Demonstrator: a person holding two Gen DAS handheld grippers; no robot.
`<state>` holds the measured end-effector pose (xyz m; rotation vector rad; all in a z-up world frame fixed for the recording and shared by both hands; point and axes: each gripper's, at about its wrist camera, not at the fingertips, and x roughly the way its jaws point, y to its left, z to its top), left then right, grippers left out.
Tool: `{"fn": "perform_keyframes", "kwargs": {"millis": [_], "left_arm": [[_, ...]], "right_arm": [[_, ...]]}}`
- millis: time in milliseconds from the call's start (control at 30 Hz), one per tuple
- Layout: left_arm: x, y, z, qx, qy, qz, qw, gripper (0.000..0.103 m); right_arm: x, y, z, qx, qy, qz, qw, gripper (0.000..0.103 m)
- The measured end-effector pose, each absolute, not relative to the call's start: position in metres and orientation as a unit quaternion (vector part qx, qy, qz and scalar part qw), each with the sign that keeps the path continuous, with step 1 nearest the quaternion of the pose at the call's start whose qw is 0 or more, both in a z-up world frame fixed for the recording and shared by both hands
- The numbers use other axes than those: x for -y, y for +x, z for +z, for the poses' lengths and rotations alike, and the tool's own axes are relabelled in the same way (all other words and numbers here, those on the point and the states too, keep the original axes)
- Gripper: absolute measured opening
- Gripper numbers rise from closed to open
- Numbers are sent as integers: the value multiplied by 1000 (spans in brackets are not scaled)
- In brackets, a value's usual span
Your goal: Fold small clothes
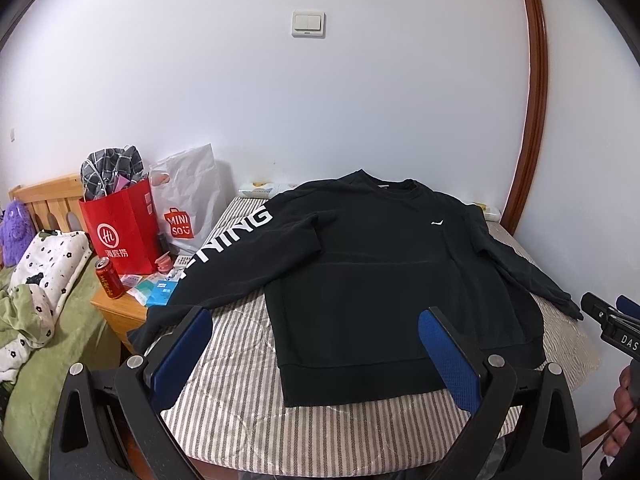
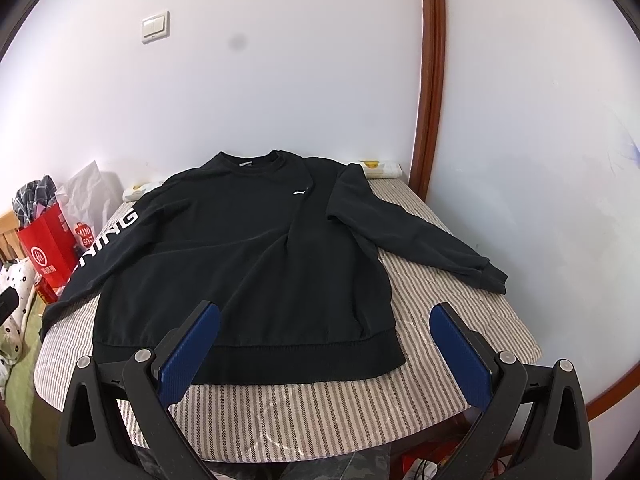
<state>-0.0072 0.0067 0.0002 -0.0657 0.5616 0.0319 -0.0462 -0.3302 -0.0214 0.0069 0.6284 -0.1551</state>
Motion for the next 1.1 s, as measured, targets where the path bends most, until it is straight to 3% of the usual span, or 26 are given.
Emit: {"fn": "perform_keyframes", "kwargs": {"millis": [1100], "left_arm": [[-11, -10, 0, -274, -46, 19, 960, 103]], "right_arm": [[328, -54, -18, -299, 8, -73, 951, 103]]}}
